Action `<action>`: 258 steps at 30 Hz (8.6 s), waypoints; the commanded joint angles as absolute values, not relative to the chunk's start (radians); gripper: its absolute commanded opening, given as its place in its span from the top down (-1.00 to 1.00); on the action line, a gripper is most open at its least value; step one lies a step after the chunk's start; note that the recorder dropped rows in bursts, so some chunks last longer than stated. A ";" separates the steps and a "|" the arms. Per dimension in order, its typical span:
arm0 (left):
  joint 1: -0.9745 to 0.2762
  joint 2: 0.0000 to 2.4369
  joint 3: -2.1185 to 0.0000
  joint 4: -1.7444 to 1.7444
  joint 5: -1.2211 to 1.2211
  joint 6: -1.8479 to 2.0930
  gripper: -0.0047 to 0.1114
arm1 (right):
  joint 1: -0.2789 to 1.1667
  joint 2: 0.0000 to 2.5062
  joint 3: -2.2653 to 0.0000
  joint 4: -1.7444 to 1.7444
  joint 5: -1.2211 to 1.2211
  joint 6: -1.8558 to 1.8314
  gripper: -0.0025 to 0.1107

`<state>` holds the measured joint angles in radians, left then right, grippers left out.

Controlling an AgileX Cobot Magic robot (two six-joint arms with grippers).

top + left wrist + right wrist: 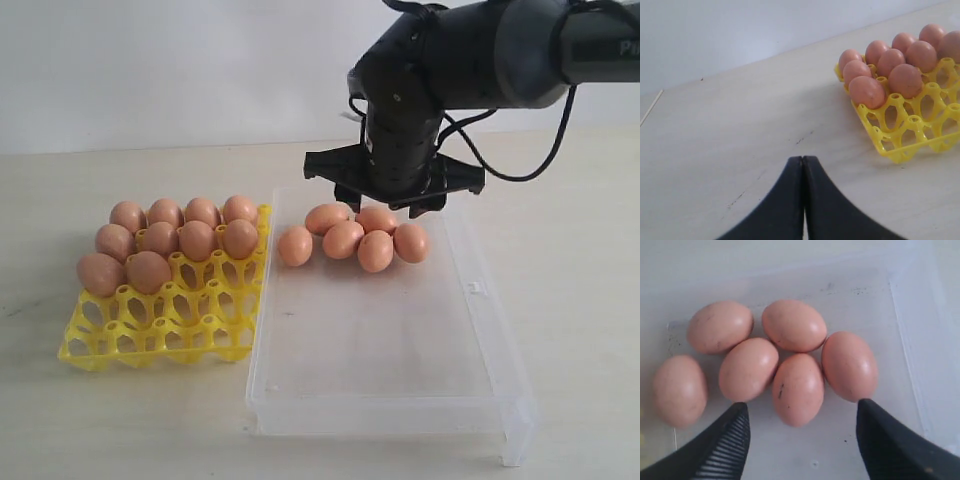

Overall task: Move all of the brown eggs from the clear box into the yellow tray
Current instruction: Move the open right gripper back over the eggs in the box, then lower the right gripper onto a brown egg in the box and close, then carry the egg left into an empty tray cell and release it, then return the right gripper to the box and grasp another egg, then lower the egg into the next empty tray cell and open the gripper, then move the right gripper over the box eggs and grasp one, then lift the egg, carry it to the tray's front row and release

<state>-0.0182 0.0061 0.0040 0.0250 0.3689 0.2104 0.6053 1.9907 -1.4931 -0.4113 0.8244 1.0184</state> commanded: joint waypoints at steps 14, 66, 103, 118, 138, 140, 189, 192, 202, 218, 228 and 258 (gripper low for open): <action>-0.020 0.000 0.000 0.025 0.361 0.206 0.92 | 0.564 2.126 -1.493 -0.382 0.701 1.095 -0.09; -0.020 0.000 0.000 0.025 0.361 0.206 0.92 | 0.815 2.209 -1.323 0.050 -0.334 -0.041 0.93; -0.020 0.000 0.000 0.025 0.361 0.206 0.92 | 0.802 1.891 -1.323 -0.028 0.248 0.000 -0.07; -0.020 0.000 0.000 0.025 0.361 0.206 0.92 | 0.578 1.917 -1.324 -0.368 0.442 1.198 -0.06; -0.020 0.000 0.000 0.025 0.361 0.206 0.92 | 0.545 2.130 -1.352 -0.418 0.284 1.536 -0.06; -0.020 0.000 0.000 0.025 0.361 0.206 0.92 | 0.545 2.151 -1.389 -0.422 0.284 1.536 -0.06; -0.020 0.000 0.000 0.025 0.361 0.206 0.92 | 0.756 2.155 -1.235 0.043 -0.301 0.083 0.96; -0.020 0.000 0.000 0.025 0.361 0.206 0.92 | 0.756 2.168 -1.235 0.043 -0.301 0.083 0.92; -0.020 0.000 0.000 0.025 0.361 0.206 0.92 | 0.756 2.152 -1.235 0.043 -0.294 0.083 -0.12; -0.020 0.000 0.000 0.025 0.361 0.206 0.92 | 0.692 1.892 -1.312 -0.020 0.419 0.405 -0.16; -0.020 0.000 0.000 0.025 0.361 0.206 0.92 | 0.535 2.044 -1.487 -0.126 0.625 0.627 -0.16; -0.020 0.000 0.000 0.025 0.361 0.206 0.92 | 0.542 2.174 -1.671 -0.059 0.695 0.442 0.96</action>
<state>-0.0182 0.0061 0.0040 0.0250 0.3689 0.2104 0.5381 2.2373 -1.6713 -0.0577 0.7183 0.5437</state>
